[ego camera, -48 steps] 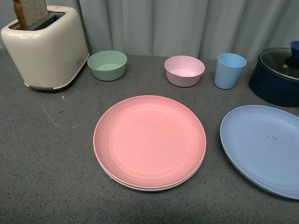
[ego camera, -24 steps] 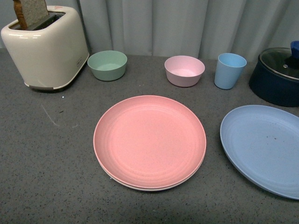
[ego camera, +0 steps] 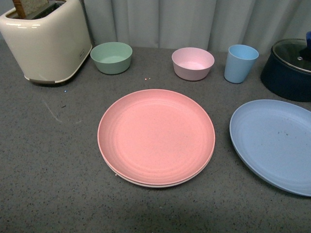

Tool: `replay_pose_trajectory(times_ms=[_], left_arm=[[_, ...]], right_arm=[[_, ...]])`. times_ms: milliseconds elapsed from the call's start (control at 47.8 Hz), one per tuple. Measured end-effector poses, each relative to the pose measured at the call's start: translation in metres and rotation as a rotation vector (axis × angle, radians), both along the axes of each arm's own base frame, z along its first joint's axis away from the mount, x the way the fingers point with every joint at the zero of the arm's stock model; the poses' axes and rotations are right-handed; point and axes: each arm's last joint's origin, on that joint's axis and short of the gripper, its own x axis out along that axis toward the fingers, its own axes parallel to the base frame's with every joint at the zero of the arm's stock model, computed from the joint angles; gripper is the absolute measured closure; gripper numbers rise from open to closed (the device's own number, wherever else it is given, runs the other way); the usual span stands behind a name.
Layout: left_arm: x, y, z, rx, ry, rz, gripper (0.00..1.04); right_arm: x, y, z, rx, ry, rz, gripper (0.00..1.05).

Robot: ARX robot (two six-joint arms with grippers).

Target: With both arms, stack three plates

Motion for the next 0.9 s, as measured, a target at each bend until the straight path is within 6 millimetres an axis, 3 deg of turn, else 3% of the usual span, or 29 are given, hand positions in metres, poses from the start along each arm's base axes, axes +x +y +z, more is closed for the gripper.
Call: replay_pose_trajectory(times_ms=[188, 272, 355, 460, 648, 899], left_arm=[[0.0, 0.0, 0.0, 0.0, 0.0, 0.0, 0.15], [0.0, 0.0, 0.0, 0.001, 0.0, 0.0, 0.05], [0.0, 0.0, 0.0, 0.002, 0.0, 0.0, 0.07], [0.0, 0.0, 0.0, 0.003, 0.001, 0.0, 0.07], [0.0, 0.0, 0.0, 0.003, 0.001, 0.0, 0.07], [0.0, 0.0, 0.0, 0.003, 0.001, 0.0, 0.07]], right_arm=[[0.0, 0.0, 0.0, 0.0, 0.0, 0.0, 0.1], [0.001, 0.0, 0.006, -0.09, -0.063, -0.122, 0.1], [0.006, -0.004, 0.012, -0.187, -0.077, -0.247, 0.1], [0.022, -0.012, 0.005, -0.173, 0.038, -0.235, 0.1], [0.062, -0.048, -0.007, 0.115, 0.333, -0.181, 0.1], [0.096, -0.089, -0.037, 0.406, 0.673, -0.088, 0.1]])
